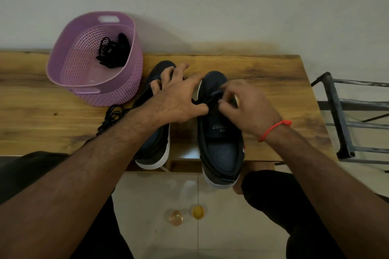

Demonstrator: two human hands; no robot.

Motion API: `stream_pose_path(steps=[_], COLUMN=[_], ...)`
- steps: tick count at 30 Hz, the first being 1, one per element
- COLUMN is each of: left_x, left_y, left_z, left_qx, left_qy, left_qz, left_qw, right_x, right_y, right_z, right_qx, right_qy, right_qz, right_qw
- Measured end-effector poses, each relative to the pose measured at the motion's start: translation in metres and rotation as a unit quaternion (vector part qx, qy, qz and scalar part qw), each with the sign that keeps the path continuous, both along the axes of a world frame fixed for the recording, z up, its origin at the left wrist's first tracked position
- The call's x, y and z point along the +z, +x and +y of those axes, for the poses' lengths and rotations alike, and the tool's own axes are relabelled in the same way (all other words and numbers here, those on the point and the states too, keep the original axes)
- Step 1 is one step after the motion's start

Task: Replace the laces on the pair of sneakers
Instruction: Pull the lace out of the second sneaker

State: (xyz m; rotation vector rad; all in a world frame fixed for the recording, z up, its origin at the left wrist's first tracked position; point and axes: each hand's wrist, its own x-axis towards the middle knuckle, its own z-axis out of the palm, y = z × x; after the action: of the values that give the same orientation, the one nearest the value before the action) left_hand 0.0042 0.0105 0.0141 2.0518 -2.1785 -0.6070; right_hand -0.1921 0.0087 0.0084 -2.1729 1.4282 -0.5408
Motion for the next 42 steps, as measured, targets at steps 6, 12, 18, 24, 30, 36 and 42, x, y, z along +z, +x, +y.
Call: stream_pose_path(steps=[6,12,18,24,30,36,42], left_x=[-0.002,-0.003,-0.003,-0.002,-0.002,-0.004,-0.004], left_y=[0.002,0.0,0.0,-0.001,0.0,-0.001,-0.001], left_z=[0.0,-0.001,-0.001,-0.001,0.0,-0.001,-0.001], left_qx=[0.005,0.001,0.001,0.001,0.0,-0.003,-0.002], left_qy=[0.011,0.009,0.011,0.014,0.016,0.017,0.013], left_qz=[-0.009,-0.012,-0.019,-0.019,-0.015,-0.019,-0.019], left_qw=[1.0,1.0,1.0,1.0,1.0,1.0,1.0], right_x=[0.008,0.006,-0.006,0.014,-0.002,0.01,0.002], right_y=[-0.051,-0.027,-0.002,-0.032,-0.073,-0.017,0.001], right_z=[-0.028,-0.018,-0.003,-0.026,-0.037,-0.017,0.0], right_qx=[-0.134,0.038,0.079,-0.068,-0.137,0.039,0.049], right_qy=[0.137,0.031,-0.028,-0.052,0.175,-0.022,-0.032], right_qz=[0.091,0.061,0.12,0.003,0.252,0.088,0.104], right_qw=[0.977,0.997,0.989,0.996,0.942,0.995,0.993])
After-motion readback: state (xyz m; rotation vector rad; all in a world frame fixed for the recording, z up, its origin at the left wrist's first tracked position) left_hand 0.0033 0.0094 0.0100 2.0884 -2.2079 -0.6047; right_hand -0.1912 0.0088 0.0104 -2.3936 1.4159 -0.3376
